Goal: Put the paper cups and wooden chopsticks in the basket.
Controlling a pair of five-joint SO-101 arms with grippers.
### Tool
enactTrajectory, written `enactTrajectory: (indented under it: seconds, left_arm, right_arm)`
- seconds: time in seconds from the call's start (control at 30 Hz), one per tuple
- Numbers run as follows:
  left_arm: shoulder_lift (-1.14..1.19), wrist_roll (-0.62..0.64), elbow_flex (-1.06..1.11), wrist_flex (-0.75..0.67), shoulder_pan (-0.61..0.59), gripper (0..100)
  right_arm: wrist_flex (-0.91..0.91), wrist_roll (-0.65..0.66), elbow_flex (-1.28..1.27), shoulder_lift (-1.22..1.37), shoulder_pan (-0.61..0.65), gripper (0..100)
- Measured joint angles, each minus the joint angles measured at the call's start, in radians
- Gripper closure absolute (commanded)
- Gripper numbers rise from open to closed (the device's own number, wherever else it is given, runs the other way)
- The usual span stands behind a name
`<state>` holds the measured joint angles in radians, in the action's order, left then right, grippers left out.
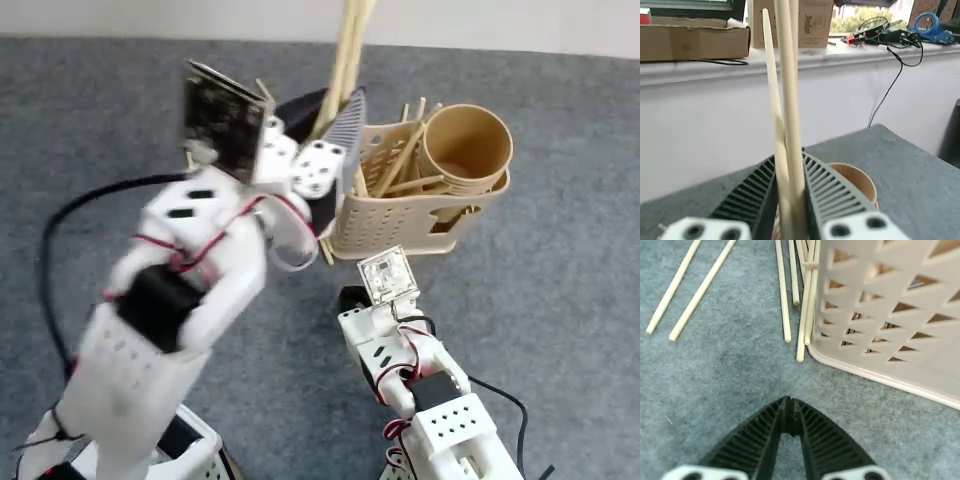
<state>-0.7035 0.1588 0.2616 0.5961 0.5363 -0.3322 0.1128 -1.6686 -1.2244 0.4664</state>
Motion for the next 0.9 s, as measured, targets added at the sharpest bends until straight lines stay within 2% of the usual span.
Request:
enactTrajectory:
  seconds: [0.13,0.23,0.47,0.7,0.9]
  left_arm:
    - [0.000,-0.003,0.175,-0.334,-0.006,100]
    - [0.000,-0.003,0.212,-0.471,-0.003,100]
    - [0.011,-0.008,0.213,-0.563,-0.003,100]
    - [0.184,-0.008,0.213,-0.692,-0.014,100]
    - [0.273,-0.008,0.213,-0.713,-0.038,97]
  right_arm:
    - [0.000,0.000,0.000,0.000,0.000,99.4]
    - [0.000,0.000,0.000,0.000,0.000,99.4]
    - [0.000,0.000,0.000,0.000,0.000,99.4]
    - [0.000,0.000,0.000,0.000,0.000,99.4]
    - [0.000,0.000,0.000,0.000,0.000,99.4]
